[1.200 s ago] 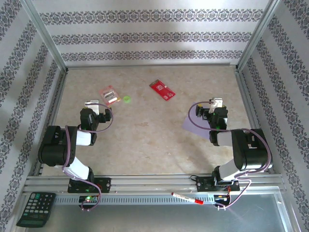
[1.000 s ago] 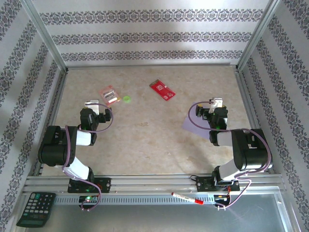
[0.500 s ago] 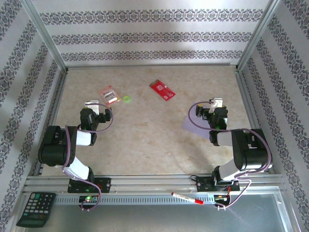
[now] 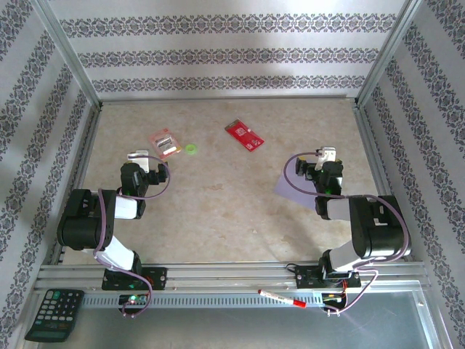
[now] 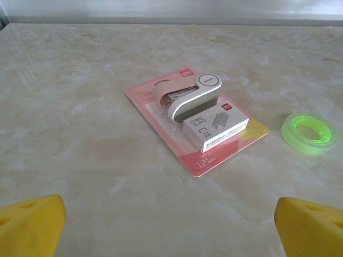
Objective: Fold a paper plane with a square sheet of paper (pick it up from the middle)
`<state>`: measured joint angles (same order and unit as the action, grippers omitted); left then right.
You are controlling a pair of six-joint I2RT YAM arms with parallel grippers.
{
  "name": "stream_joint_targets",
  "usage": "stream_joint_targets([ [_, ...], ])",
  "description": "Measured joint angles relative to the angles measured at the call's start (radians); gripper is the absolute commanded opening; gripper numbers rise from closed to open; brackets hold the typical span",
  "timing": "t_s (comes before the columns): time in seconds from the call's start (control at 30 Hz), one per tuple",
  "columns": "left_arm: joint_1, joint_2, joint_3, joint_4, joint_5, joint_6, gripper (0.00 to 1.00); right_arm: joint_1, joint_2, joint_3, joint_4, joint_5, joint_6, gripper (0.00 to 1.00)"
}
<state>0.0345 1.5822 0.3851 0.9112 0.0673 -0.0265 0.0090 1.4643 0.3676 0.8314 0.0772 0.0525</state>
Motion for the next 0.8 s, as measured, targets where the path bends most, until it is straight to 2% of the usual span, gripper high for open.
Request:
stream_joint_targets([
  [0.13,0.0,-0.121,0.005,-0.11,-0.083,-0.026,1.0,-0.006,-0.179,0.071,-0.207,0.1,0.073,0.98],
  [0.27,0.003,-0.277,0.138,-0.401,-0.212,-0.143,1.0,-0.055,-0.348,0.214,-0.462,0.169,0.225,0.98],
  [0.4,0.005,-0.352,0.315,-0.695,-0.202,-0.3,1.0,-0.072,-0.414,0.349,-0.741,0.151,0.319,0.98],
  [0.5,-0.01,-0.355,0.399,-0.882,-0.134,-0.392,1.0,-0.059,-0.397,0.424,-0.966,0.117,0.347,0.98],
  [0.63,-0.105,-0.287,0.516,-1.154,-0.116,-0.449,1.0,-0.002,-0.361,0.468,-1.245,0.115,0.365,0.98],
  [0.8,-0.218,-0.16,0.673,-1.382,-0.125,-0.465,1.0,0.034,-0.322,0.471,-1.427,0.086,0.407,0.98],
])
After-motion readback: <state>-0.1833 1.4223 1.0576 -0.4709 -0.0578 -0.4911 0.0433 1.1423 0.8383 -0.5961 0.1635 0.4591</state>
